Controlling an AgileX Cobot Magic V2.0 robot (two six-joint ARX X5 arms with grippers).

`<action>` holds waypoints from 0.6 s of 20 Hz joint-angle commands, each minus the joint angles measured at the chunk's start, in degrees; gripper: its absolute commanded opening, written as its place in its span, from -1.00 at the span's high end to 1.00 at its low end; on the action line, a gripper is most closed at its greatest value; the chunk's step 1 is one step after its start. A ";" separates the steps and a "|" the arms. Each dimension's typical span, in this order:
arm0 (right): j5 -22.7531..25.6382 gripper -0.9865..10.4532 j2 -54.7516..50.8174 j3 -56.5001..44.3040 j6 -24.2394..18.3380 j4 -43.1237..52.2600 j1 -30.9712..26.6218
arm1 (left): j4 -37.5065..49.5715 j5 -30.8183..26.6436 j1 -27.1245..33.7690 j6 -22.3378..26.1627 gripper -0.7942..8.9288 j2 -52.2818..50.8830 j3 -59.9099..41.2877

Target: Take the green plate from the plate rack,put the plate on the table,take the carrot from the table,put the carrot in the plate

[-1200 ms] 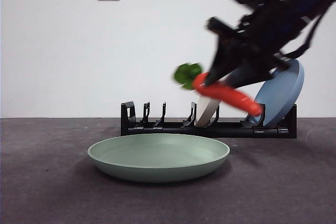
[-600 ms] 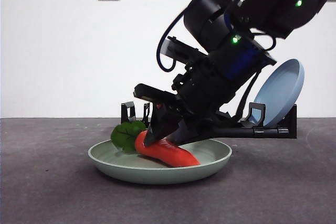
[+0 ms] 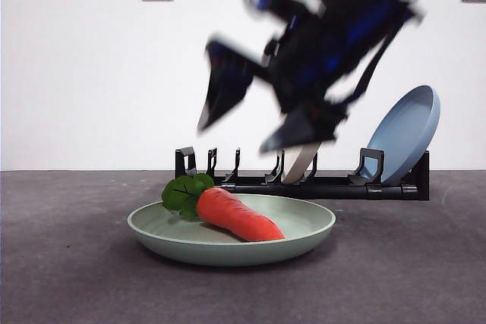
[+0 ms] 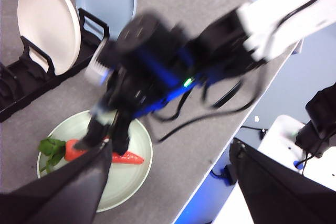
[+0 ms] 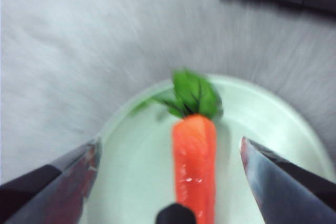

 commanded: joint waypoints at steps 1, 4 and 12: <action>0.24 0.05 -7.58 -0.26 -0.11 -5.42 0.00 | -0.42 -0.11 -0.15 0.87 0.06 -0.11 0.04; 0.09 0.06 -18.25 -0.26 -0.09 -15.21 0.02 | -0.44 -0.11 -0.15 1.03 0.06 -0.11 0.04; -0.26 0.06 -42.99 -0.26 -1.09 -53.57 0.02 | -2.08 -0.11 -0.15 1.09 0.06 -0.11 0.04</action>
